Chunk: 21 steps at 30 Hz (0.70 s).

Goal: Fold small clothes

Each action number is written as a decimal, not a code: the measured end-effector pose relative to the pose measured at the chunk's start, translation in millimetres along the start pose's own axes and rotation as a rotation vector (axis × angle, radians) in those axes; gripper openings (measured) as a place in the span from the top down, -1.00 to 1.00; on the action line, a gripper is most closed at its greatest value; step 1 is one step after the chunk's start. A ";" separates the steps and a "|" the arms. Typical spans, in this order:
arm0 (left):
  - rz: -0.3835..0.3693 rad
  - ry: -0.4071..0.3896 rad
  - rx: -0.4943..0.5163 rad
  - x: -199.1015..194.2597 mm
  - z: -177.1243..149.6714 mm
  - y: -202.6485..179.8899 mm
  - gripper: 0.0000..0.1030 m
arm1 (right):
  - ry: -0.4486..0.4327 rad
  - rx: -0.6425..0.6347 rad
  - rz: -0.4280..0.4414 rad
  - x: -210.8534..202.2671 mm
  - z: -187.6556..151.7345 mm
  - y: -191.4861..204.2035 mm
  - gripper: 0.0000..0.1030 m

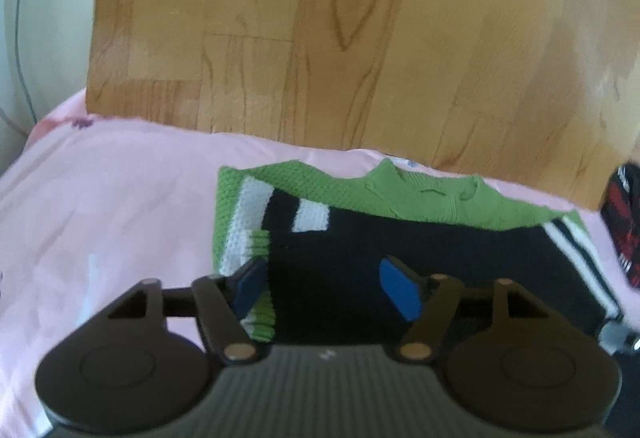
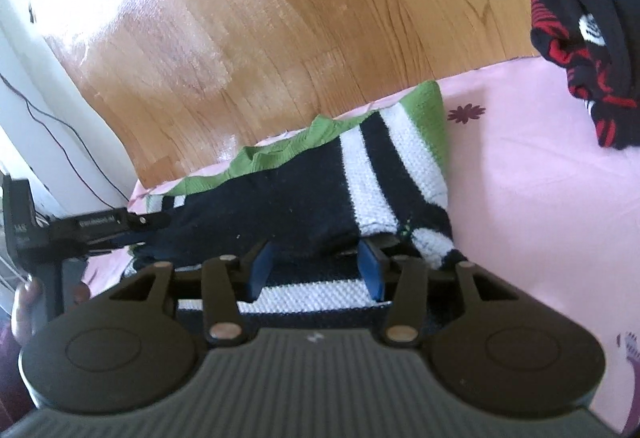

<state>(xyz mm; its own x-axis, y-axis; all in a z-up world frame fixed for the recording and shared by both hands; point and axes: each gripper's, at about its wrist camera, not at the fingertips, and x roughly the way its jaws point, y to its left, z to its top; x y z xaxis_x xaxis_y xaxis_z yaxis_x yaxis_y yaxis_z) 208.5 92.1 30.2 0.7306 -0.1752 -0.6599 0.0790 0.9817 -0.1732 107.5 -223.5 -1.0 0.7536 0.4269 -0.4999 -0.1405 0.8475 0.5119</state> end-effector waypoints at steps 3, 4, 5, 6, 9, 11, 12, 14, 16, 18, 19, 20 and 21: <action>0.021 -0.012 0.075 4.5 -4.9 -11.6 -0.59 | -0.003 0.023 0.012 -2.3 0.0 -2.3 0.02; 0.033 -0.014 0.100 5.6 -6.4 -15.6 -0.64 | -0.005 0.028 0.013 -2.6 -0.2 -2.5 0.01; 0.038 -0.014 0.112 6.0 -7.1 -18.2 -0.66 | -0.006 0.031 0.014 -2.9 -0.2 -2.6 0.01; 0.040 -0.015 0.118 6.2 -7.5 -19.2 -0.67 | -0.007 0.032 0.014 -2.7 -0.3 -2.8 0.01; 0.027 -0.016 0.108 5.5 -6.3 -16.2 -0.69 | -0.009 0.027 0.011 -2.8 -0.6 -2.3 0.01; 0.026 -0.016 0.109 5.8 -6.5 -16.0 -0.71 | -0.010 0.021 0.009 -2.9 -0.9 -2.0 0.01; 0.027 -0.015 0.112 5.5 -6.7 -16.0 -0.71 | -0.011 0.018 0.007 -3.0 -1.1 -1.5 0.00; 0.028 -0.015 0.113 5.9 -6.5 -16.3 -0.71 | -0.013 0.015 0.003 -3.2 -1.2 -1.0 0.00; 0.025 -0.015 0.110 6.4 -6.6 -16.1 -0.71 | -0.015 0.012 -0.001 -3.5 -1.5 -0.1 0.00; 0.024 -0.015 0.110 6.4 -6.5 -15.6 -0.71 | -0.017 0.010 -0.002 -3.6 -1.5 0.2 -0.01; 0.025 -0.015 0.111 6.5 -6.5 -15.8 -0.71 | -0.017 0.009 -0.003 -3.7 -1.4 0.2 -0.01; 0.024 -0.015 0.110 6.5 -6.5 -15.5 -0.71 | -0.018 0.008 -0.003 -3.8 -1.5 0.2 -0.01; 0.023 -0.015 0.109 6.5 -6.4 -15.3 -0.71 | -0.019 0.008 -0.004 -3.9 -1.6 0.3 -0.02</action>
<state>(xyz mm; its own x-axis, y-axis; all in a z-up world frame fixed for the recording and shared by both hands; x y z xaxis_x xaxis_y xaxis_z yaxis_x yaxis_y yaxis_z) 207.7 75.4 24.0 0.7432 -0.1522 -0.6515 0.1347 0.9879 -0.0771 103.5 -224.4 0.0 0.7662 0.4176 -0.4885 -0.1325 0.8464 0.5158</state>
